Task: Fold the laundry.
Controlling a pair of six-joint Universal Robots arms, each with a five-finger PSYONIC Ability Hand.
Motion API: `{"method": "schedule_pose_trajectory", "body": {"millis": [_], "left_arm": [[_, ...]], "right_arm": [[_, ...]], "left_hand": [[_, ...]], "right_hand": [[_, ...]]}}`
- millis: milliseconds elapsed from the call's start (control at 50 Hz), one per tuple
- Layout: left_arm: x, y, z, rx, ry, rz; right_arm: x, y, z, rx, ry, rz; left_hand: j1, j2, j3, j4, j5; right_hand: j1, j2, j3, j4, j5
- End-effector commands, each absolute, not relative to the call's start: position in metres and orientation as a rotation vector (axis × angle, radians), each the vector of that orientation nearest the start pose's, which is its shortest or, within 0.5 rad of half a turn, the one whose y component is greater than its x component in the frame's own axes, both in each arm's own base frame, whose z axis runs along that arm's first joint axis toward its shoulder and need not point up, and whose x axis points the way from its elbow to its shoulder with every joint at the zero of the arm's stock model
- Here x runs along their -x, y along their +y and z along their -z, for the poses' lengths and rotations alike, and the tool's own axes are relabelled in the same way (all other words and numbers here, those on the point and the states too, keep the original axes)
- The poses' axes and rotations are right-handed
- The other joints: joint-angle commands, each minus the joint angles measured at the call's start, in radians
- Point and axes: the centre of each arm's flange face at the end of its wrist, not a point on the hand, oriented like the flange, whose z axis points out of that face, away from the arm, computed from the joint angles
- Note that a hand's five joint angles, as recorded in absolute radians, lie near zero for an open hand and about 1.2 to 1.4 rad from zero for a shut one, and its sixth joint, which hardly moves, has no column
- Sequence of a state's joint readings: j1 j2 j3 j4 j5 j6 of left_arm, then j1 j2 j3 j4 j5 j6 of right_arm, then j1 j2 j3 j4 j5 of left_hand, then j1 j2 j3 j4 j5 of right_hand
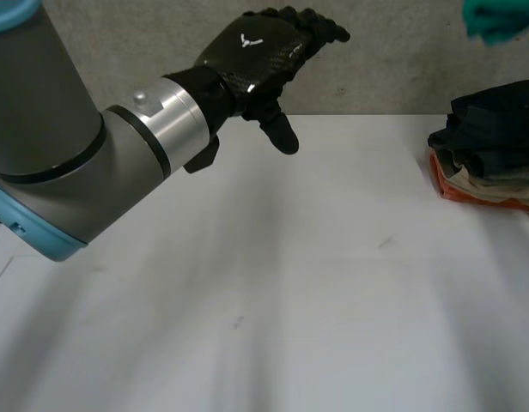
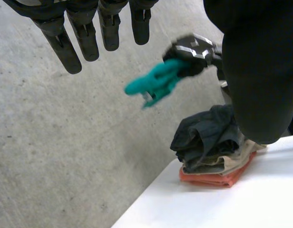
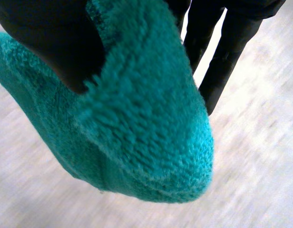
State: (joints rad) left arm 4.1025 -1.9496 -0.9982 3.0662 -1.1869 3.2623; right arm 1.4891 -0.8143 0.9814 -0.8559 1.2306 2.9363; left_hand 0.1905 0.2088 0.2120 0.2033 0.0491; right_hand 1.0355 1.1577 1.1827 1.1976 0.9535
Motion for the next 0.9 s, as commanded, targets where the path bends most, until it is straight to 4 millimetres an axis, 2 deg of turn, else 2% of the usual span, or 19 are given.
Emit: {"method": "schedule_pose_trajectory", "body": {"millis": [20,60,140,200,220,260,360,440,500,600,620,660,680,700,740,800,820,900], "left_arm": [[0.365,-0.225,-0.332,0.991,-1.506,-1.77],[0.366,-0.226,-0.328,0.994,-1.515,-1.76],[0.368,-0.225,-0.324,1.001,-1.519,-1.748],[0.369,-0.223,-0.326,1.003,-1.51,-1.748],[0.369,-0.223,-0.326,1.003,-1.51,-1.748],[0.37,-0.221,-0.328,1.005,-1.501,-1.751],[0.372,-0.216,-0.33,1.01,-1.488,-1.747],[0.373,-0.214,-0.33,1.011,-1.484,-1.746],[0.373,-0.213,-0.33,1.01,-1.486,-1.744],[0.376,-0.207,-0.329,1.02,-1.478,-1.73],[0.377,-0.206,-0.329,1.021,-1.475,-1.728],[0.378,-0.204,-0.328,1.025,-1.475,-1.722],[0.378,-0.204,-0.328,1.025,-1.475,-1.722],[0.378,-0.204,-0.328,1.025,-1.475,-1.722],[0.378,-0.203,-0.328,1.026,-1.474,-1.721],[0.379,-0.202,-0.328,1.026,-1.473,-1.717],[0.379,-0.202,-0.328,1.026,-1.473,-1.717],[0.38,-0.2,-0.328,1.029,-1.471,-1.71]], "right_arm": [[-0.07,-0.528,-0.171,0.683,1.637,2.603],[-0.057,-0.526,-0.154,0.673,1.689,2.574],[-0.043,-0.522,-0.152,0.653,1.725,2.561],[-0.035,-0.521,-0.165,0.645,1.713,2.593],[-0.034,-0.521,-0.179,0.633,1.681,2.614],[-0.035,-0.52,-0.184,0.62,1.666,2.612],[-0.033,-0.519,-0.216,0.475,1.56,2.545],[-0.021,-0.519,-0.226,0.388,1.481,2.494],[-0.015,-0.52,-0.223,0.379,1.462,2.467],[-0.011,-0.52,-0.198,0.412,1.521,2.411],[-0.009,-0.519,-0.194,0.408,1.537,2.404],[-0.007,-0.518,-0.191,0.394,1.564,2.391],[-0.002,-0.516,-0.189,0.368,1.599,2.376],[0.0,-0.515,-0.189,0.357,1.615,2.365],[0.007,-0.512,-0.189,0.322,1.661,2.343],[0.019,-0.502,-0.209,0.303,1.73,2.335],[0.022,-0.494,-0.223,0.306,1.768,2.34],[0.031,-0.473,-0.244,0.34,1.911,2.383]], "left_hand": [[0.008,-0.01,-0.013,-0.005,-0.025],[0.008,-0.01,-0.013,-0.005,-0.025],[0.008,-0.01,-0.013,-0.005,-0.025],[0.008,-0.01,-0.013,-0.005,-0.025],[0.008,-0.01,-0.013,-0.005,-0.025],[0.008,-0.01,-0.013,-0.005,-0.025],[0.008,-0.01,-0.013,-0.005,-0.025],[0.008,-0.01,-0.013,-0.005,-0.025],[0.008,-0.01,-0.013,-0.005,-0.025],[0.008,-0.01,-0.013,-0.005,-0.025],[0.008,-0.01,-0.013,-0.005,-0.025],[0.008,-0.01,-0.013,-0.005,-0.025],[0.008,-0.01,-0.013,-0.005,-0.025],[0.008,-0.01,-0.013,-0.005,-0.025],[0.008,-0.01,-0.013,-0.005,-0.025],[0.008,-0.01,-0.013,-0.005,-0.025],[0.008,-0.01,-0.013,-0.005,-0.025],[0.005,-0.013,-0.016,-0.007,-0.028]], "right_hand": [[0.361,0.239,0.214,0.199,0.268],[0.361,0.239,0.214,0.199,0.268],[0.361,0.239,0.214,0.199,0.268],[0.361,0.239,0.214,0.199,0.268],[0.361,0.239,0.214,0.199,0.268],[0.361,0.239,0.214,0.199,0.268],[0.361,0.239,0.214,0.199,0.268],[0.361,0.239,0.214,0.199,0.268],[0.361,0.239,0.214,0.199,0.268],[0.361,0.239,0.214,0.199,0.268],[0.234,0.112,0.087,0.072,0.141],[-0.308,-0.43,-0.455,-0.47,-0.4],[-0.738,-0.86,-0.885,-0.9,-0.83],[-0.861,-0.983,-1.008,-1.023,-0.953],[-0.861,-0.983,-1.008,-1.023,-0.953],[-0.861,-0.983,-1.008,-1.023,-0.953],[-0.861,-0.983,-1.008,-1.023,-0.953],[-0.861,-0.983,-1.008,-1.023,-0.953]]}}
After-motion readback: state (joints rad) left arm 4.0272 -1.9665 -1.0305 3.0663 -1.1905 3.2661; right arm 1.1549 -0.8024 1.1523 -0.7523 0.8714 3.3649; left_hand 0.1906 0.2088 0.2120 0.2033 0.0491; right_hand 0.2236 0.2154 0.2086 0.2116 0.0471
